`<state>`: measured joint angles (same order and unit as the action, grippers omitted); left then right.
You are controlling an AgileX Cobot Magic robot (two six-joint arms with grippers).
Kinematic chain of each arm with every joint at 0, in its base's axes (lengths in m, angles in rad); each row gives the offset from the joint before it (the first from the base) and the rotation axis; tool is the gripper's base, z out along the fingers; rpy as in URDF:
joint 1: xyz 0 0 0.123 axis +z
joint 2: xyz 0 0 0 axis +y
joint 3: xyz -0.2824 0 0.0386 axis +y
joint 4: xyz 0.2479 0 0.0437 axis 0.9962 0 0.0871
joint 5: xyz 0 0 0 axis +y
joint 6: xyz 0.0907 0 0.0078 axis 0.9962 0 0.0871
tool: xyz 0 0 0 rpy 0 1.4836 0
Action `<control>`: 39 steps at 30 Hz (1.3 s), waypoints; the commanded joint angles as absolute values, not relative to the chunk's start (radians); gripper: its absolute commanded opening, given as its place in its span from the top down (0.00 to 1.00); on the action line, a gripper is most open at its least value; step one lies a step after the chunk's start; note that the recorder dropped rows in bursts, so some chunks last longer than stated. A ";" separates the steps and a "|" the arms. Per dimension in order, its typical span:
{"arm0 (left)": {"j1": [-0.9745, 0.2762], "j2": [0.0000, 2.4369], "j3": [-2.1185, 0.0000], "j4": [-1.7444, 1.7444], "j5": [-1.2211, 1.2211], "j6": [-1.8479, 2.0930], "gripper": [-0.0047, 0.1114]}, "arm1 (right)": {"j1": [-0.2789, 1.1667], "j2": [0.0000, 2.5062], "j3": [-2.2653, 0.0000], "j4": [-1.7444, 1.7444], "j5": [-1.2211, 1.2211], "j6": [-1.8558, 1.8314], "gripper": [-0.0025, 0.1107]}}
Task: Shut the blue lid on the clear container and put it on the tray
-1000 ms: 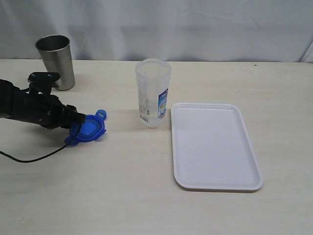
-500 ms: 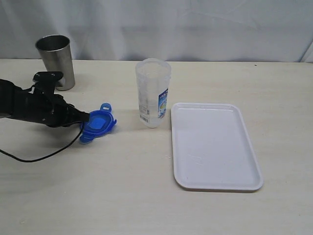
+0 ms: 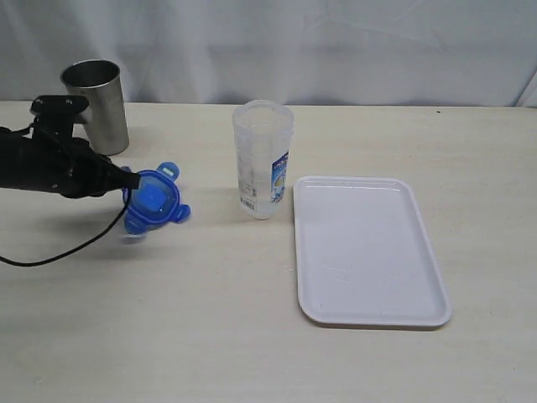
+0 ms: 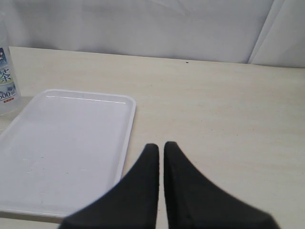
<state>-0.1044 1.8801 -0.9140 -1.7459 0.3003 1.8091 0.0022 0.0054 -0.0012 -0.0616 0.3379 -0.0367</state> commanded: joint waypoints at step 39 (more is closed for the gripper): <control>-0.535 1.629 -1.143 -1.592 -0.155 2.141 0.96 | 0.003 0.000 0.000 -0.060 0.339 -0.037 0.94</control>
